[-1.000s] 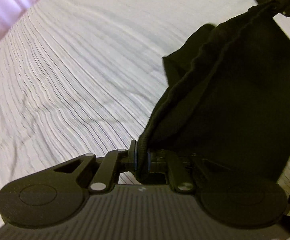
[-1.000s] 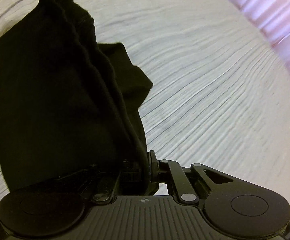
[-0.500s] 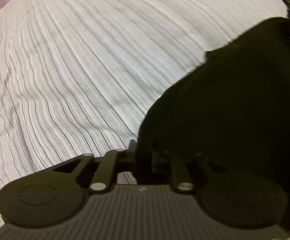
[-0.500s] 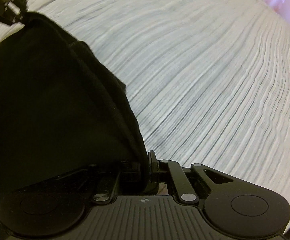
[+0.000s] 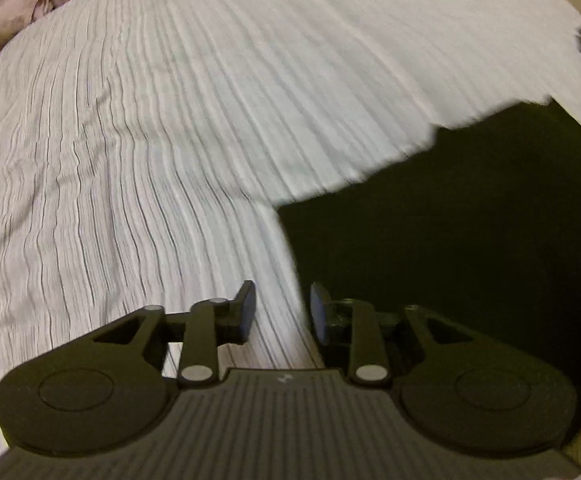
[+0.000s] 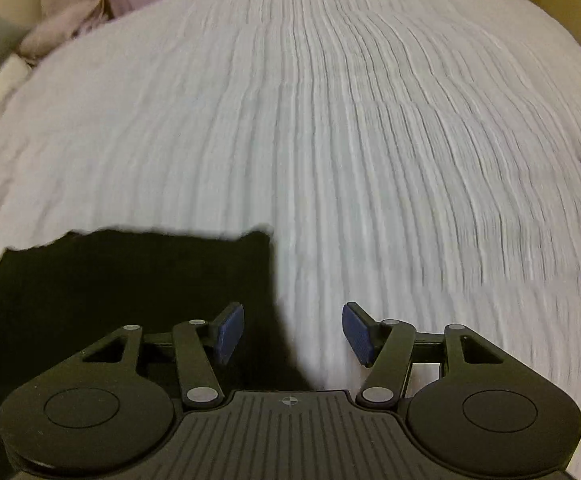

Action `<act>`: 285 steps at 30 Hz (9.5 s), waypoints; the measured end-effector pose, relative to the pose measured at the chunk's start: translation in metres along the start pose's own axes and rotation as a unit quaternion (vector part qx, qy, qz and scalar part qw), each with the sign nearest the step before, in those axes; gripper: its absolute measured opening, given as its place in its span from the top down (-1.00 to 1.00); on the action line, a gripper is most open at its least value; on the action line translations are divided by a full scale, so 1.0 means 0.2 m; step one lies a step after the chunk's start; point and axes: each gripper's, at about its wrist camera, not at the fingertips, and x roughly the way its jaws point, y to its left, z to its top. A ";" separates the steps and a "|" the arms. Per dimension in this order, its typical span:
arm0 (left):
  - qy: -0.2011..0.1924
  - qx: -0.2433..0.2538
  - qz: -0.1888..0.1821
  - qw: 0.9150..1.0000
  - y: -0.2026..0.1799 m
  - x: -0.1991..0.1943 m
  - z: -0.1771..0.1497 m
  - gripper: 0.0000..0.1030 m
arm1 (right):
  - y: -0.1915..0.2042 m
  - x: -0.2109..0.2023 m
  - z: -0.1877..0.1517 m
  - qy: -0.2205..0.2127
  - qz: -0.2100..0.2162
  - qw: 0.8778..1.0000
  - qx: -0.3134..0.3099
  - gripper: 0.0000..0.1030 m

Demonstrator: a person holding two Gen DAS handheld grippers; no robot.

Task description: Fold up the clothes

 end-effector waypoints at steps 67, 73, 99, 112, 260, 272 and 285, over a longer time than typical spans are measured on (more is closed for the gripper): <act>-0.248 0.398 0.224 0.855 -2.24 -0.33 -1.76 0.85 | -0.10 -0.46 -2.18 -0.263 -0.230 0.730 -0.587 0.68; -0.231 0.376 0.227 0.869 -2.42 -0.25 -1.89 0.83 | -0.20 -0.46 -2.41 -0.259 -0.241 0.744 -0.567 0.68; -0.272 0.265 0.200 0.903 -2.24 -0.44 -2.02 0.35 | -0.32 -0.45 -2.49 -0.215 -0.270 0.756 -0.556 -0.46; -0.228 0.284 0.194 0.911 -2.25 -0.31 -1.94 0.32 | -0.40 -0.43 -2.49 -0.231 -0.296 0.749 -0.546 0.75; -0.291 0.338 -0.044 0.894 -2.55 -0.10 -0.46 0.31 | -0.96 -1.17 -2.25 -0.393 0.097 0.898 0.169 0.84; -0.288 0.291 -0.029 0.912 -2.37 -0.12 -0.37 0.26 | -1.14 -0.98 -2.13 -0.333 0.028 0.924 0.183 0.85; -0.261 0.222 -0.050 0.938 -2.17 0.00 -0.10 0.28 | -0.76 -1.08 -2.00 -0.339 0.060 0.938 0.028 0.84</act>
